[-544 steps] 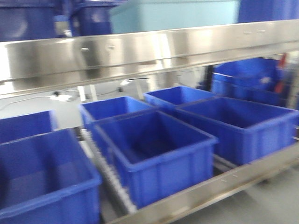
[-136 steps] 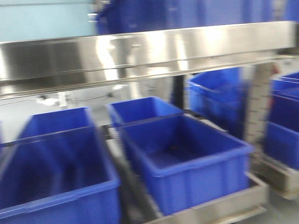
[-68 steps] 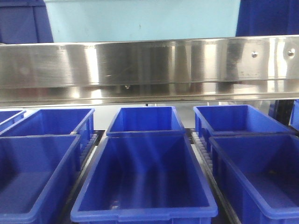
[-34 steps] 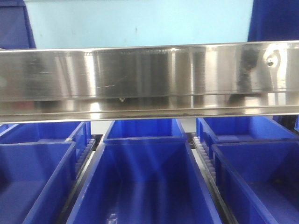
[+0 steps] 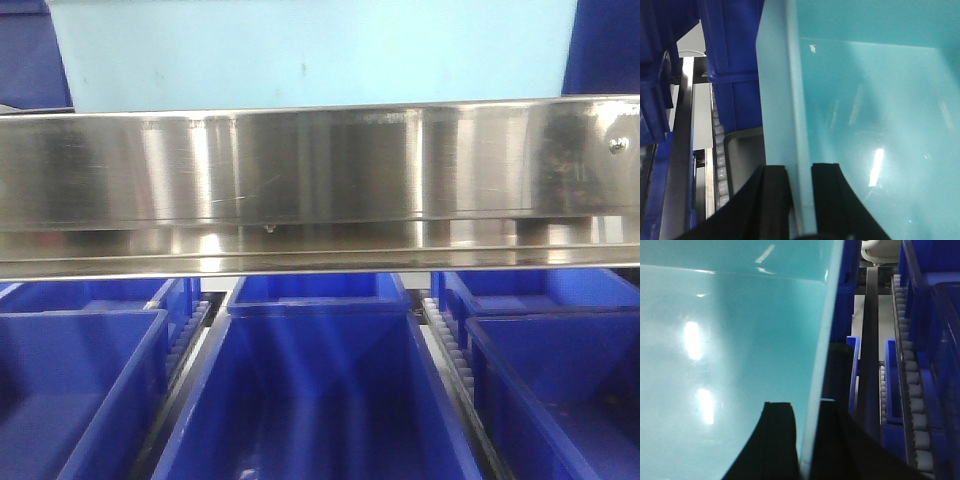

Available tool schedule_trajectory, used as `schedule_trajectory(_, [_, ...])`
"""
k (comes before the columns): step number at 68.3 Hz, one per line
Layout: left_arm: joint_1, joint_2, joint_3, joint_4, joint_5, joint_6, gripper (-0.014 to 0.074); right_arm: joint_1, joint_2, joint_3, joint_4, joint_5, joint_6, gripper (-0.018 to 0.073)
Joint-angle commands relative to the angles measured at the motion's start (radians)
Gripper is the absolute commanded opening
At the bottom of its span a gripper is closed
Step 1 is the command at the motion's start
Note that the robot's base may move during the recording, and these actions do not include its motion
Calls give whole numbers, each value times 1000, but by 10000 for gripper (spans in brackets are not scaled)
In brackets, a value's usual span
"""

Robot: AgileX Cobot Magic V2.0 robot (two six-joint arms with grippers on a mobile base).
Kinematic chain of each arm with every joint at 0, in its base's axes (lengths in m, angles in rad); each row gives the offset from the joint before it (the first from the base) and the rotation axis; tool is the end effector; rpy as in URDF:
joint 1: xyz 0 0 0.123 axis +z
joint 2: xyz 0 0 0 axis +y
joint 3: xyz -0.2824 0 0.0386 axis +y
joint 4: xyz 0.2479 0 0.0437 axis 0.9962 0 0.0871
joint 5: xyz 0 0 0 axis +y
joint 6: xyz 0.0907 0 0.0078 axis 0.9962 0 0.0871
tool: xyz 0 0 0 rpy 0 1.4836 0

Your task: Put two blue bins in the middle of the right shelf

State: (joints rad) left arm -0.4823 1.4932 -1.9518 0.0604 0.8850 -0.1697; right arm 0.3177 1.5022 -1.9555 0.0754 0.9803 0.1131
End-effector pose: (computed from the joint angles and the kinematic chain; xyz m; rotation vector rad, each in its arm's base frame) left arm 0.2724 -0.1378 0.5262 0.3047 1.9017 -0.3691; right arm 0.2880 0.1007 0.5165 -0.2048 2.0168 0.3634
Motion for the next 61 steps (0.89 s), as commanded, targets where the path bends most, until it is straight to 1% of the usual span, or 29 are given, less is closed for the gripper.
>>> schedule_trajectory(1, [0,-20,-15,-27,-66,0,-111,-5,-7,-8,-13,-25,-17,-153])
schedule_trajectory(61, [0,-20,-15,-27,-66,0,-111,-5,-7,-8,-13,-25,-17,-153])
